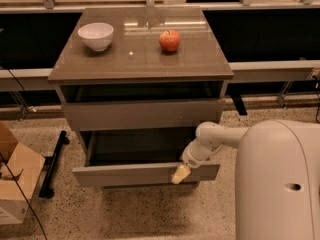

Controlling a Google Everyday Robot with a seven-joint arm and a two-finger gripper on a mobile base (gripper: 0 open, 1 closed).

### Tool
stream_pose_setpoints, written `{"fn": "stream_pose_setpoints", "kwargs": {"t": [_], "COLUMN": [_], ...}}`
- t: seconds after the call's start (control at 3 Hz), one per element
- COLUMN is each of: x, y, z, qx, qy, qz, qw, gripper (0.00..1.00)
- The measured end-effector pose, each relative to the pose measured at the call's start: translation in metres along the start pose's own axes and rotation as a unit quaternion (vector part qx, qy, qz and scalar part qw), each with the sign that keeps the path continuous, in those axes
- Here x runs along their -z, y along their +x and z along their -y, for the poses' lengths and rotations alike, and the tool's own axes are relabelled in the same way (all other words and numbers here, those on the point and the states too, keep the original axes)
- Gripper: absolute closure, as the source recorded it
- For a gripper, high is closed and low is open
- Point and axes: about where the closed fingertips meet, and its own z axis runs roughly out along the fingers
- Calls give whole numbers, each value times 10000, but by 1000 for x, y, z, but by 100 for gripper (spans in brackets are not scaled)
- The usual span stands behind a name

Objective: Open middle drawer

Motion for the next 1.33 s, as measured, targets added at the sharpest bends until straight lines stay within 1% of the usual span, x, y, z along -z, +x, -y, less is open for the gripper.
{"fn": "stream_pose_setpoints", "kwargs": {"t": [0.33, 0.67, 1.0, 1.33], "x": [-1, 6, 19, 31], "y": [1, 14, 44, 64], "z": [-3, -16, -40, -60], "qx": [78, 230, 205, 80], "qy": [-65, -178, -287, -332], "qz": [5, -253, -546, -593], "qw": [9999, 9993, 9979, 9977], "gripper": [0, 0, 3, 19]}}
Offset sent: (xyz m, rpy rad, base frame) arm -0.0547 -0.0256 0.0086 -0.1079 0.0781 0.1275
